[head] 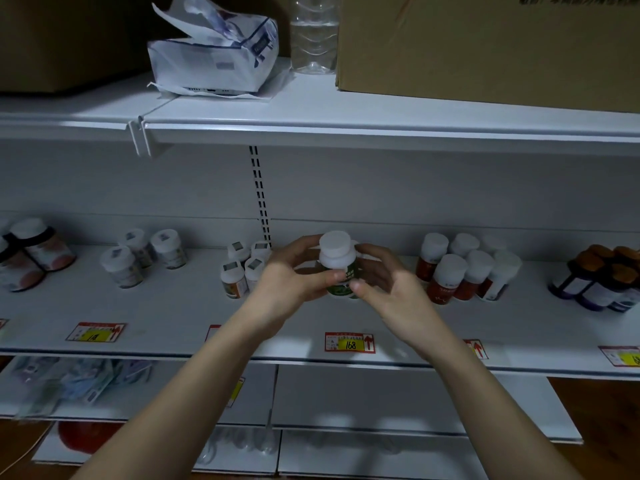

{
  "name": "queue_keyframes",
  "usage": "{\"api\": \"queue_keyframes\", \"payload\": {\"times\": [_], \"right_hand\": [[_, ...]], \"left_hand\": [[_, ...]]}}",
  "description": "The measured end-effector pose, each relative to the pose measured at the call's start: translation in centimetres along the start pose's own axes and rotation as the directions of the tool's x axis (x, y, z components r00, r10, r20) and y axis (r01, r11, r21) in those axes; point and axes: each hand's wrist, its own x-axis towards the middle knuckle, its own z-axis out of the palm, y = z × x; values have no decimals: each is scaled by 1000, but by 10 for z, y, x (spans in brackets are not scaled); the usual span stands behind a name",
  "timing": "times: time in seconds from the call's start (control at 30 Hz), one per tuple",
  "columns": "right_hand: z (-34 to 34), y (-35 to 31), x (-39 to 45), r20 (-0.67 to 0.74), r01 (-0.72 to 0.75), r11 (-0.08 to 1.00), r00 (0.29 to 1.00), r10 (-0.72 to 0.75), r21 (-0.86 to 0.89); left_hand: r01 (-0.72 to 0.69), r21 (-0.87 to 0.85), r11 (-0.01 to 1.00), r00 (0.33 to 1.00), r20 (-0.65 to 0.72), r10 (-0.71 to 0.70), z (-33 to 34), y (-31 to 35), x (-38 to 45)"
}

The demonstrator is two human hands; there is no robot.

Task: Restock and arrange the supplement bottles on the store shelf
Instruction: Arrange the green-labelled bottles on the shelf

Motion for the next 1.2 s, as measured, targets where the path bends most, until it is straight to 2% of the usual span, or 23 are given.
{"api": "queue_keyframes", "payload": {"times": [0.17, 0.27, 0.37, 0.47, 0.6, 0.7, 0.93, 1.1, 1.2], "right_hand": [[-8, 54, 6, -65, -141, 980, 989, 133, -138], [-13, 89, 10, -139, -193, 923, 978, 155, -332], [-14, 121, 10, -123, -159, 735, 987, 104, -659], [-14, 142, 15, -80, -149, 565, 986, 145, -811], [-16, 158, 25, -74, -195, 456, 960, 270, -868], [-13, 163, 23, -90, -201, 427, 960, 266, -881], [-14, 172, 25, -102, -202, 427, 964, 245, -881], [-15, 173, 24, -106, -200, 438, 967, 231, -876], [-15, 173, 24, -108, -201, 428, 967, 233, -881]], "left_hand": [[73, 31, 997, 989, -130, -68, -1, -43, 14], [97, 41, 994, 985, -149, -90, -1, -65, 24], [112, 104, 988, 983, -156, -95, 4, -85, 37], [129, 178, 976, 977, -188, -95, 10, -105, 50], [128, 225, 966, 974, -211, -80, 15, -125, 63], [83, 248, 965, 981, -192, -35, 17, -131, 69], [46, 270, 962, 977, -211, 13, 24, -141, 79], [82, 229, 970, 977, -209, -33, 21, -144, 78], [90, 184, 979, 964, -263, -39, 21, -134, 80]]}}
